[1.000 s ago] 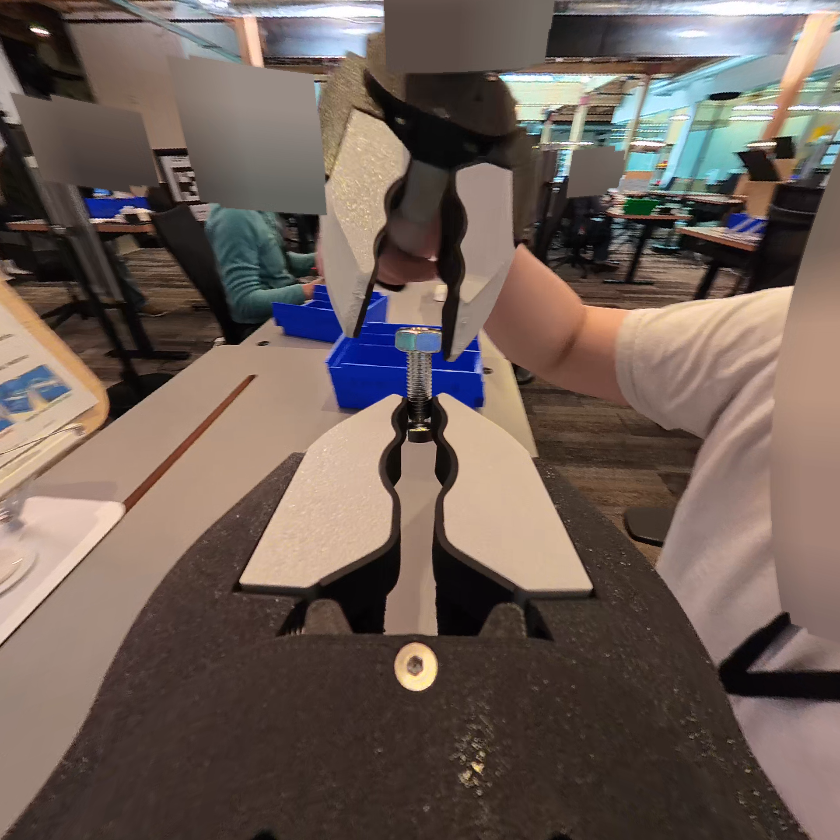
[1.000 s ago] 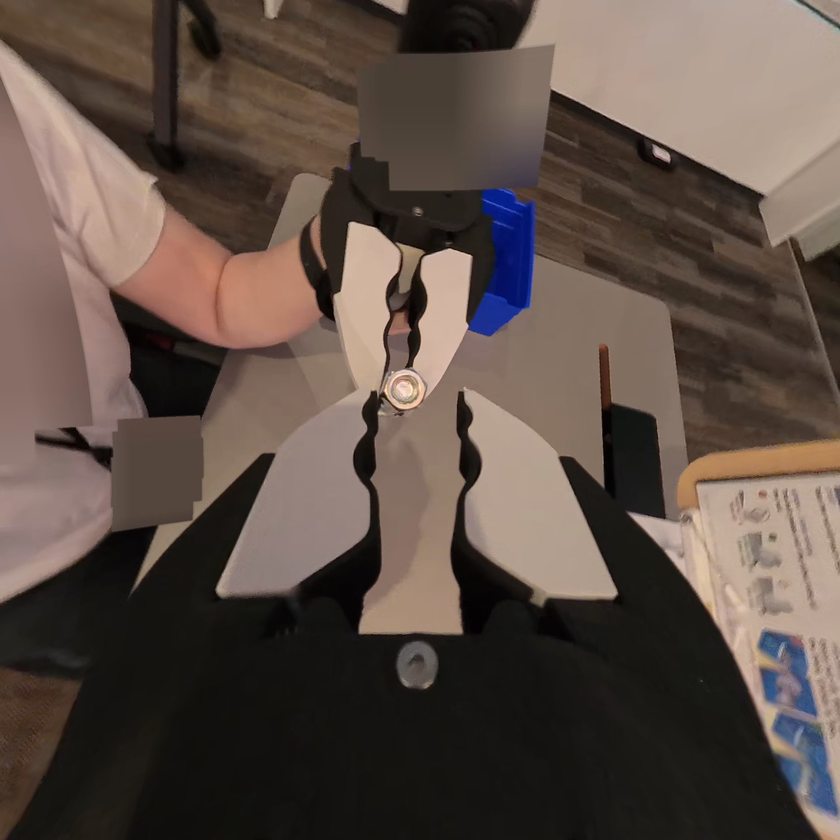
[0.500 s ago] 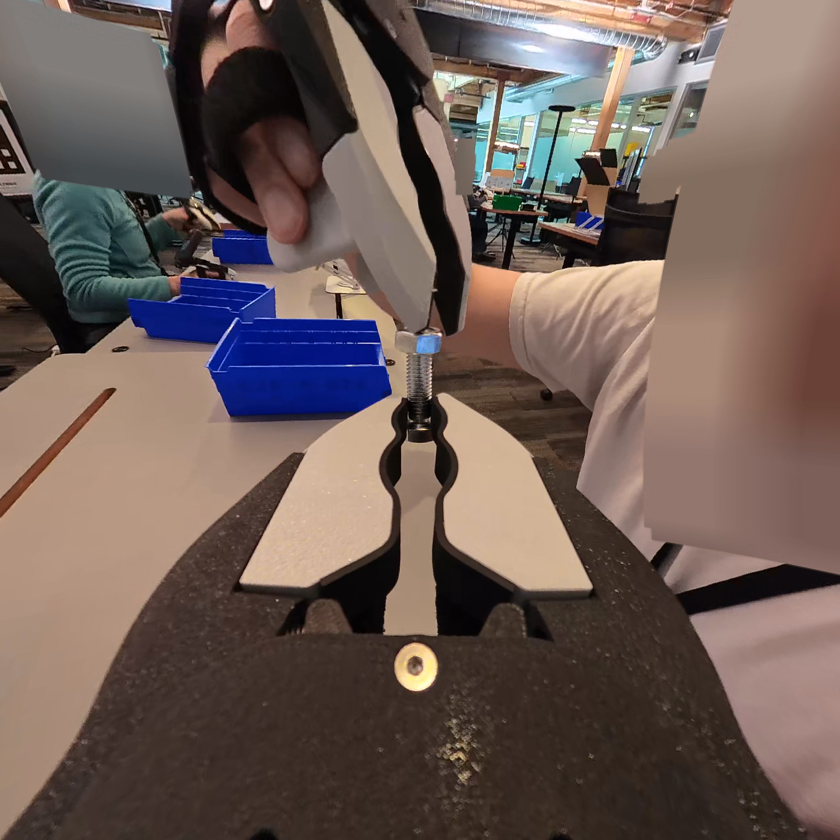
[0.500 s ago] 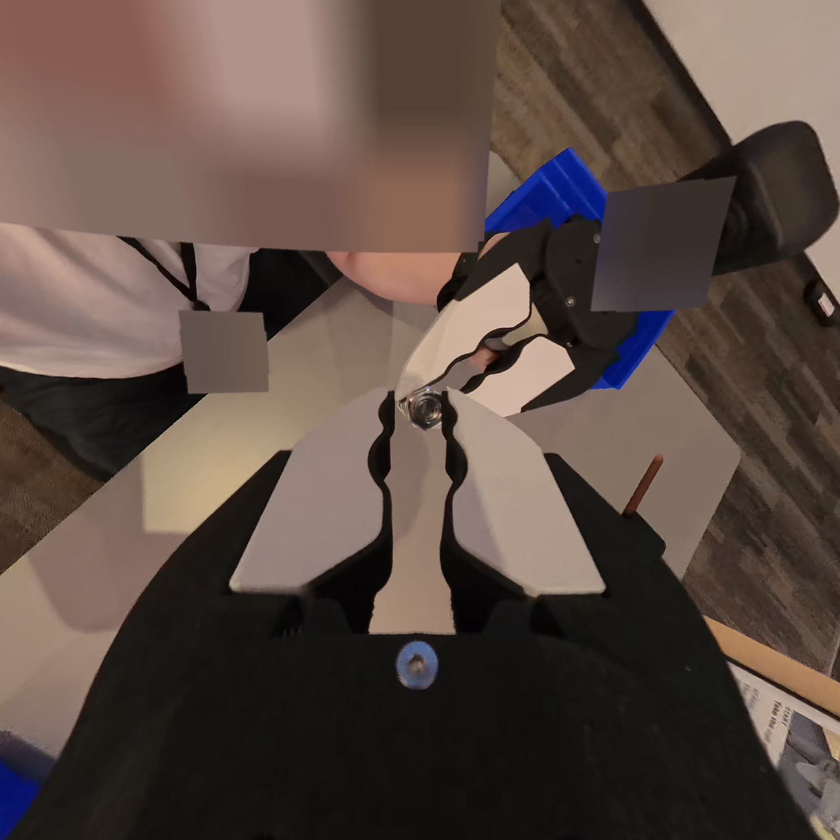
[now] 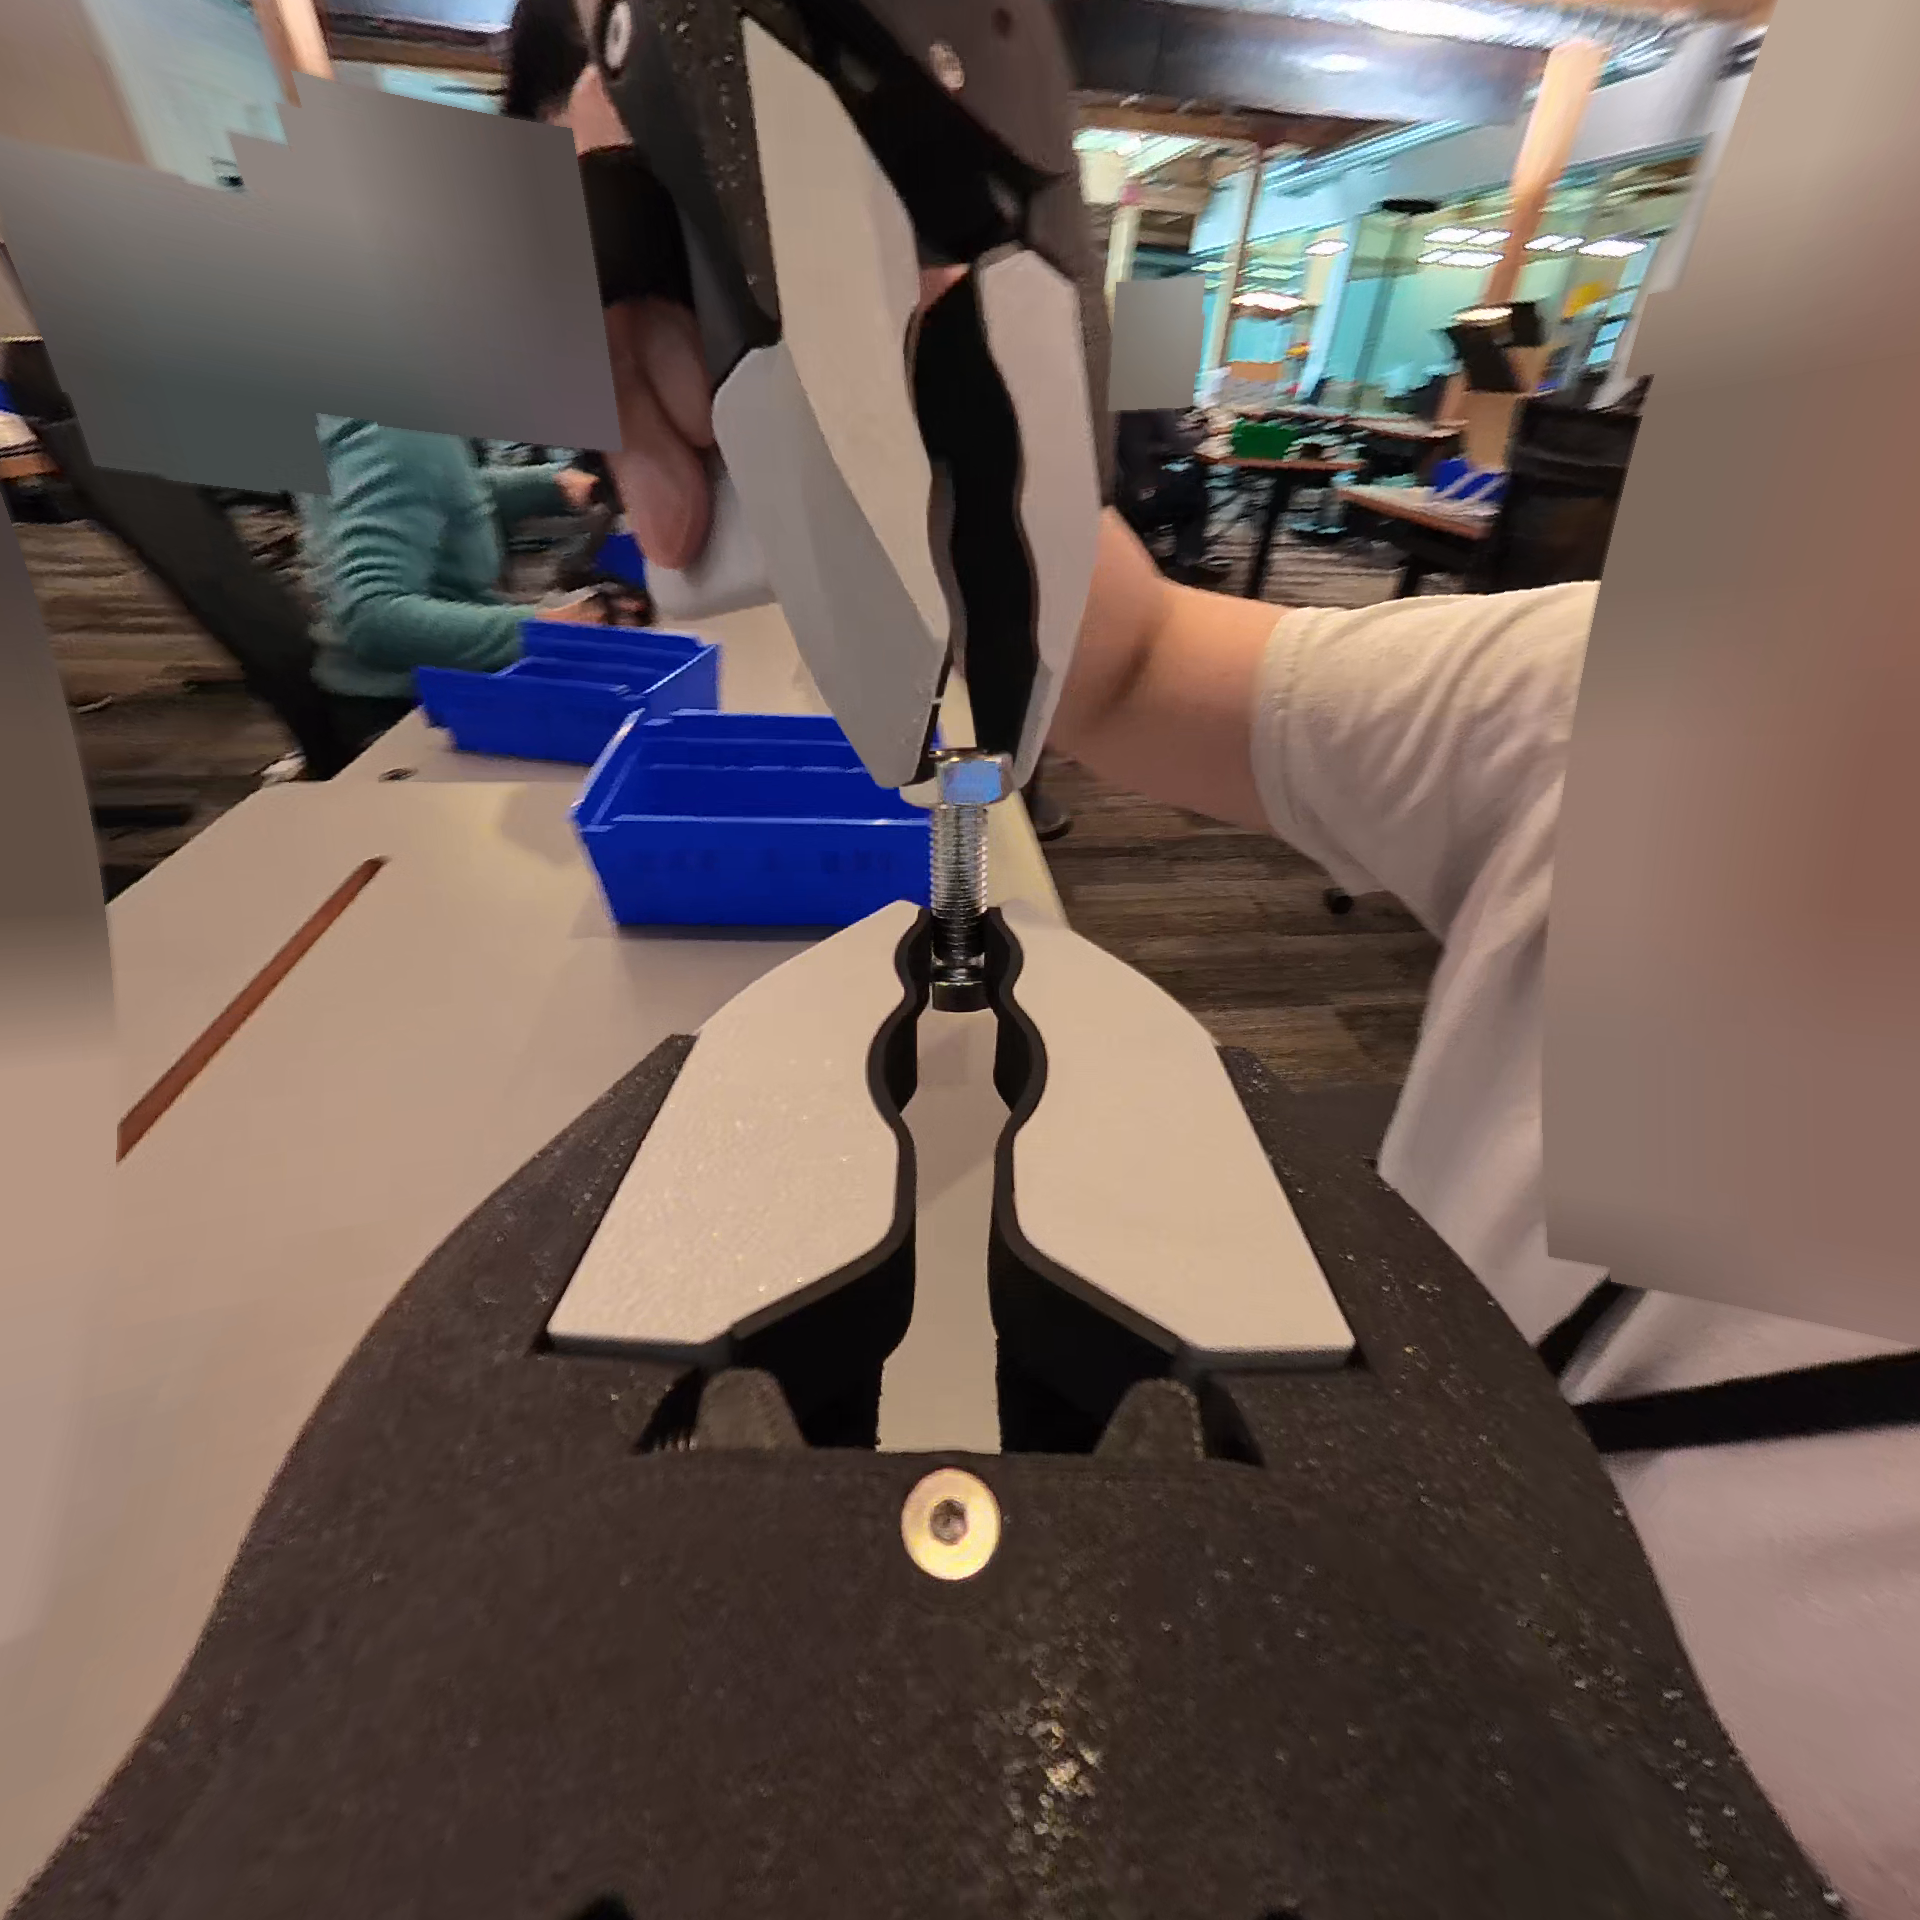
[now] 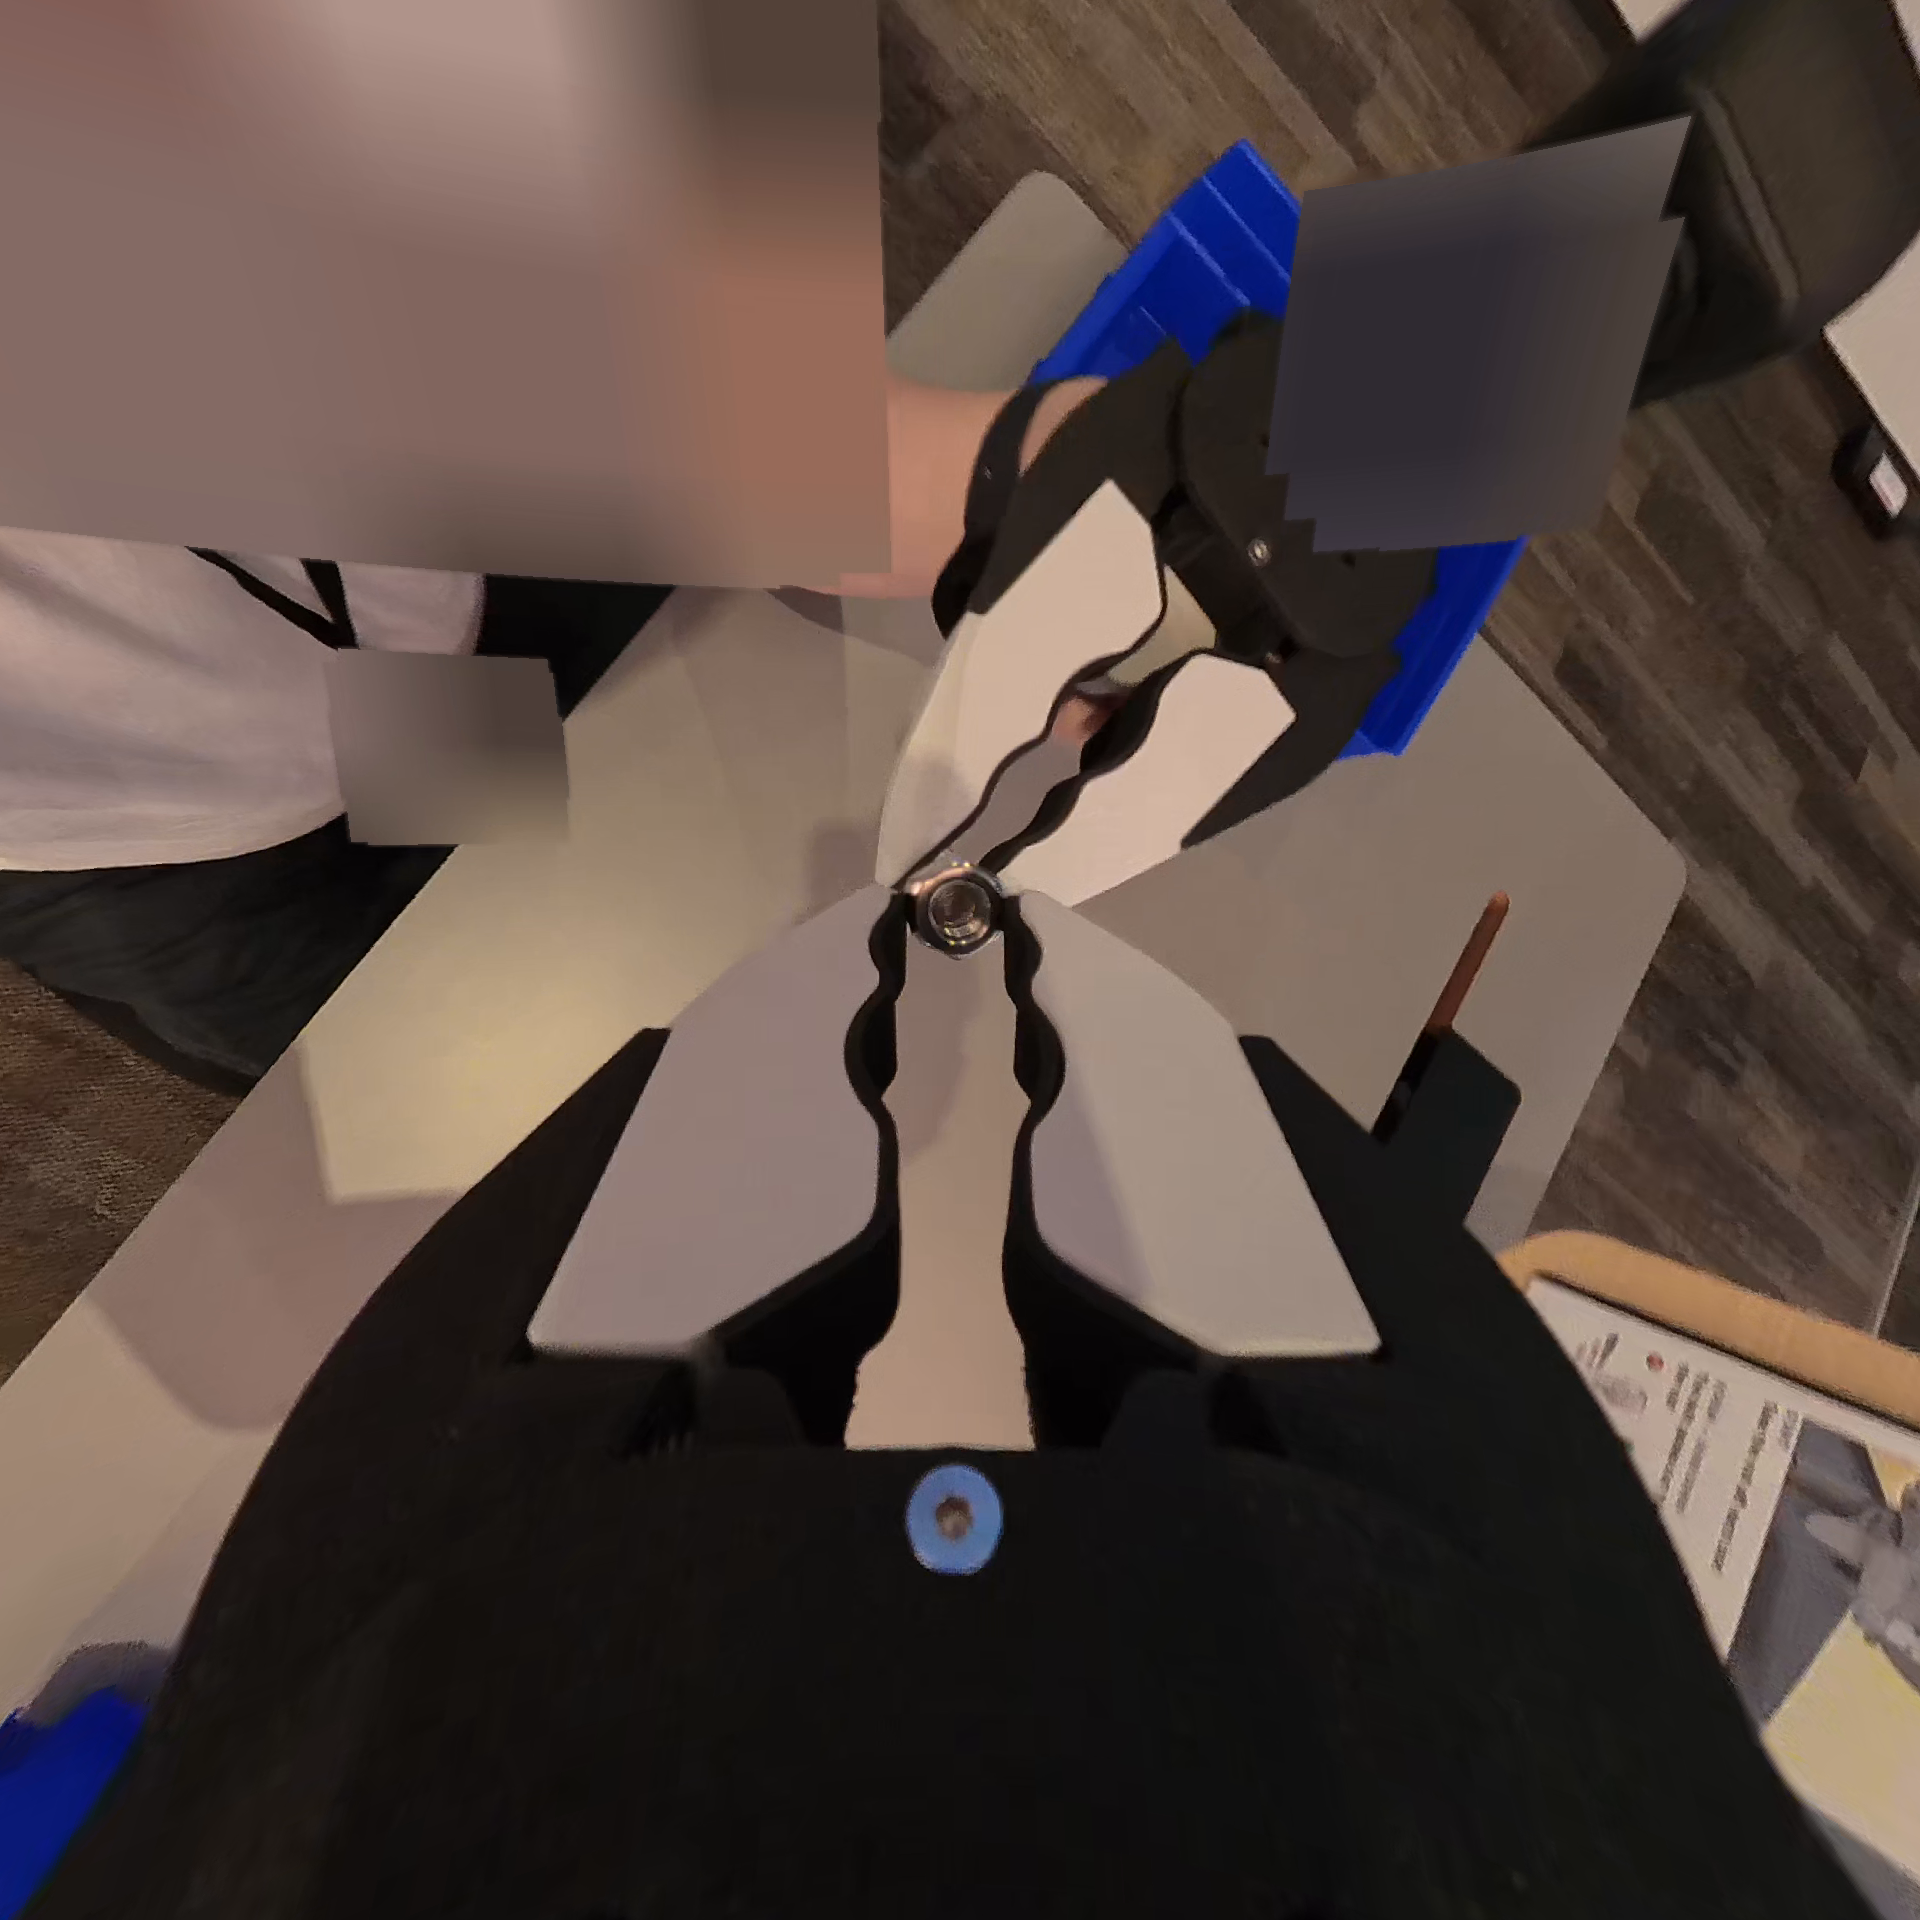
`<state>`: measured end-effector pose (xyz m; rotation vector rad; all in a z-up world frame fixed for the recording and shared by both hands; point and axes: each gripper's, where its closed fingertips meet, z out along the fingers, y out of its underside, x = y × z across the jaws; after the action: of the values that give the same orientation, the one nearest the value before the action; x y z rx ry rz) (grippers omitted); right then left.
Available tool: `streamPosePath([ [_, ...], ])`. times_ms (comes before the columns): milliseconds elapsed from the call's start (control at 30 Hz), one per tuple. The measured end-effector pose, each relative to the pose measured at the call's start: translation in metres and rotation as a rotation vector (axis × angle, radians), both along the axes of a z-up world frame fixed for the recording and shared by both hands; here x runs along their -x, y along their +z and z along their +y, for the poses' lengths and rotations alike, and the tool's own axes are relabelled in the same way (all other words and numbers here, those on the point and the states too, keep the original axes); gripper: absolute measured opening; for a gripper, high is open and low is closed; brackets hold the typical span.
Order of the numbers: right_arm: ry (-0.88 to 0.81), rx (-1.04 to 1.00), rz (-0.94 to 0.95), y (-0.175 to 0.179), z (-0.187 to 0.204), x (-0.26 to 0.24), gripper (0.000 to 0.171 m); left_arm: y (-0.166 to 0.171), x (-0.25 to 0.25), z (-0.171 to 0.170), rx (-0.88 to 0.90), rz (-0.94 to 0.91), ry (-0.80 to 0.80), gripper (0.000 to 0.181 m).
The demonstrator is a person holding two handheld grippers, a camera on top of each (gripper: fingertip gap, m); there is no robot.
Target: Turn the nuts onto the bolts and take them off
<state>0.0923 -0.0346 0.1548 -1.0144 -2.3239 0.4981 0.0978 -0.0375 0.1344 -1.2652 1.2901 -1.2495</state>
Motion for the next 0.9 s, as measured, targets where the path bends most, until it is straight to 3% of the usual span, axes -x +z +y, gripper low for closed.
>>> streamPosePath([
  [200, -0.229, -0.004, -0.072, -0.011, 0.023, 0.0, 0.017, -0.01, 0.0, 0.024, -0.001, 0.064, 0.148, 0.009],
  [367, -0.332, 0.077, -0.067, -0.012, 0.027, 0.0, 0.017, -0.011, 0.0, 0.027, 0.015, 0.058, 0.152, 0.009],
  [533, -0.225, -0.003, -0.033, -0.015, 0.025, -0.004, 0.025, -0.01, -0.003, 0.018, 0.011, 0.051, 0.097, 0.009],
  [700, -0.057, -0.028, 0.019, -0.008, 0.007, -0.005, 0.026, -0.01, -0.005, 0.009, 0.011, 0.052, 0.039, 0.009],
  [900, 0.011, -0.013, -0.017, -0.006, -0.001, -0.008, 0.021, -0.013, -0.009, 0.003, 0.015, 0.061, -0.003, 0.009],
])
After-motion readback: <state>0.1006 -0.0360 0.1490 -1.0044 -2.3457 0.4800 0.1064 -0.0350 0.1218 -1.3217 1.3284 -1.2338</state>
